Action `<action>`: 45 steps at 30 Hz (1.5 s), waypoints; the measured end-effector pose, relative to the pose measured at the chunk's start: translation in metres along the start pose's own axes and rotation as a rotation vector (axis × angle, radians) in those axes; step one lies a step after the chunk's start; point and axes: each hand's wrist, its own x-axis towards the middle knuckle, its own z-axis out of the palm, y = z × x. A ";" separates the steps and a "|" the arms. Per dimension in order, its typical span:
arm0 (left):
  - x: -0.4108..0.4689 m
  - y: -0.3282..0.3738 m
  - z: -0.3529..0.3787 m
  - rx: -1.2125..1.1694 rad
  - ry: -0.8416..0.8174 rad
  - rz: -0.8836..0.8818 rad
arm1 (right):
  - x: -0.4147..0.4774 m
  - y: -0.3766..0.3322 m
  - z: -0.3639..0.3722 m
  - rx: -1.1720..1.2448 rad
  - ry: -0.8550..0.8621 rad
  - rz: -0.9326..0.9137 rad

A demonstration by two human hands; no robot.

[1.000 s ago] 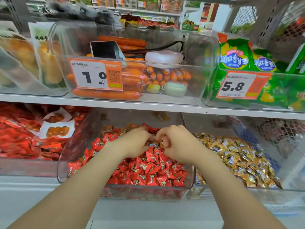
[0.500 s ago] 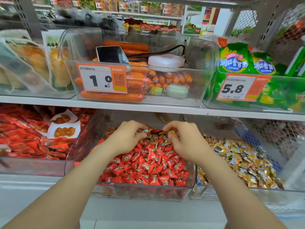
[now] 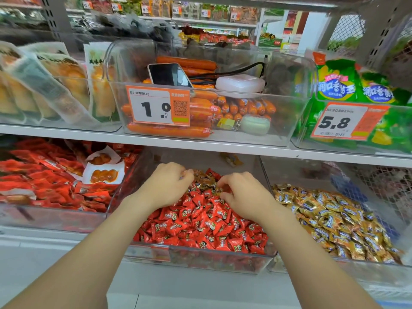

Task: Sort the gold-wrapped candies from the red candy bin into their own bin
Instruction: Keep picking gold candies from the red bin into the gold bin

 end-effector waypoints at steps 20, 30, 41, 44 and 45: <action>0.041 -0.044 0.020 0.198 -0.097 -0.001 | 0.021 -0.009 0.001 0.256 -0.031 0.267; 0.048 -0.051 0.029 0.324 -0.372 0.046 | 0.028 -0.022 0.007 0.897 0.087 0.404; 0.031 -0.037 0.002 0.181 -0.131 0.057 | 0.052 -0.014 0.024 0.139 0.011 0.138; 0.025 -0.035 0.002 0.155 -0.041 0.033 | 0.061 -0.016 0.032 0.028 -0.090 0.041; 0.025 -0.037 0.004 0.128 -0.026 0.032 | 0.063 -0.018 0.033 0.029 -0.109 0.014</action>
